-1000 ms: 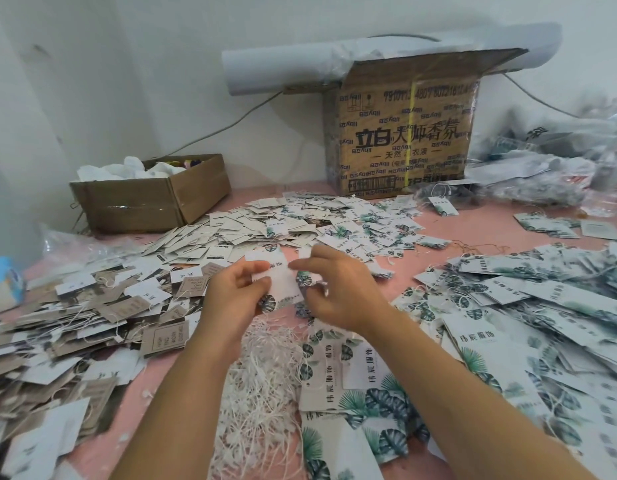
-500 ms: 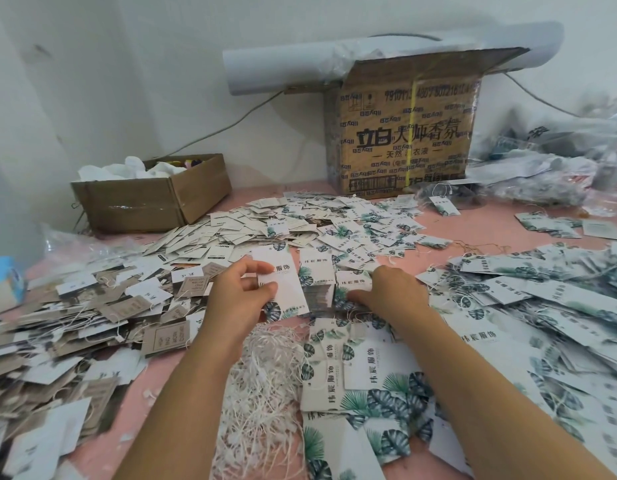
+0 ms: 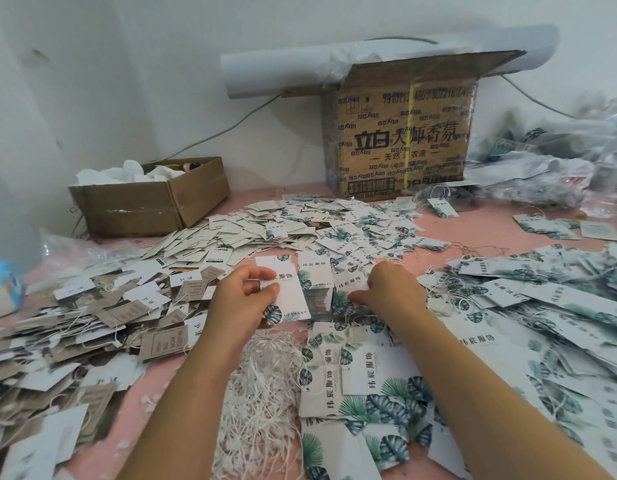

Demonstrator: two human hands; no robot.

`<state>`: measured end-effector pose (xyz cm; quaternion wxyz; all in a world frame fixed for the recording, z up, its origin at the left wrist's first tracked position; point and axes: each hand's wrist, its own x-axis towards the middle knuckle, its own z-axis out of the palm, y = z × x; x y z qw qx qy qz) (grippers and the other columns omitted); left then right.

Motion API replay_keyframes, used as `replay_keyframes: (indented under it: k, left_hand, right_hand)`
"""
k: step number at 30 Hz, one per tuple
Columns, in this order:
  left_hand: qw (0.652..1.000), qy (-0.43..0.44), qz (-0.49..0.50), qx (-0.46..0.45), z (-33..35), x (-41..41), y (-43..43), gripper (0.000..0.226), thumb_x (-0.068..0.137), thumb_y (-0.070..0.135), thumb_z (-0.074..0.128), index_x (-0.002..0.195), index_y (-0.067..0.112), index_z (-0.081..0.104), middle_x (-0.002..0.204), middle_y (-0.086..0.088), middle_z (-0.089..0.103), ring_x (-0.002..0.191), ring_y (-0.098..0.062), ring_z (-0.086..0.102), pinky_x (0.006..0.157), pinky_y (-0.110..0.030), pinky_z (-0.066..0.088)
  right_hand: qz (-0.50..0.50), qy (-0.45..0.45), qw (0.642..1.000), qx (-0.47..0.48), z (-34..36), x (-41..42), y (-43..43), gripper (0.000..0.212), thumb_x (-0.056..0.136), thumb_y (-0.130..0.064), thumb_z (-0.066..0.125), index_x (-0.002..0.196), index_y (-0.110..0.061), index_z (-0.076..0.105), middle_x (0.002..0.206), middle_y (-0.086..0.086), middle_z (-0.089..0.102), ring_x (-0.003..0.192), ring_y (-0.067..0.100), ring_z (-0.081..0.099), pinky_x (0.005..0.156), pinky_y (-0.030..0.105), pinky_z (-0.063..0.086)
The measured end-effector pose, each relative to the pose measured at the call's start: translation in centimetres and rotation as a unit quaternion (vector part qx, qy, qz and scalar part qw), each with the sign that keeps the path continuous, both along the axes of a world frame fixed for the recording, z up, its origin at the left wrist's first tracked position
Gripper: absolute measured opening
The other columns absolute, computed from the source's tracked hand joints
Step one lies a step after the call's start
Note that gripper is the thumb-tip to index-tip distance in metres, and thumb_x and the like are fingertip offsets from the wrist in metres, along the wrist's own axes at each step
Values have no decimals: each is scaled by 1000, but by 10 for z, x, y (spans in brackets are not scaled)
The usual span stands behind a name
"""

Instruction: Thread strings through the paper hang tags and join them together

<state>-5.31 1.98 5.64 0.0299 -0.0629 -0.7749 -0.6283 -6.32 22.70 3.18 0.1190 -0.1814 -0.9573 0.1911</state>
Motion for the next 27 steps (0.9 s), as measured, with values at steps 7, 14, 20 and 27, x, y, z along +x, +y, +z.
replay_keyframes:
  k: [7,14,20,27]
  left_hand:
    - [1000,8,-8,-4,1,0,1,16,85,7,65,89,22,64,90,-5,70,80,-21,63,67,-34,48]
    - [1000,1,-17,8,0,0,2,34,81,4,70,97,29,53,92,-9,71,85,-27,68,72,-42,54]
    - [1000,1,-27,5,-1,0,2,36,83,4,68,100,31,52,91,-5,72,85,-23,68,65,-36,53]
    - [999,4,-35,-5,-3,-2,2,36,83,4,68,99,33,52,96,-9,69,89,-25,66,69,-35,51]
  right_hand:
    - [32,83,975,-206,13,1,11,38,89,-26,60,56,-12,47,47,-1,39,43,15,33,50,25,36]
    - [81,173,945,-265,35,3,6,41,89,-21,60,53,-9,44,51,9,40,56,22,43,66,45,51]
    - [32,61,975,-212,21,6,9,49,89,-24,60,47,-14,36,38,-3,27,40,16,25,48,24,23]
    - [6,51,971,-234,17,7,17,45,92,-19,53,52,-11,34,46,1,28,43,16,26,48,24,23]
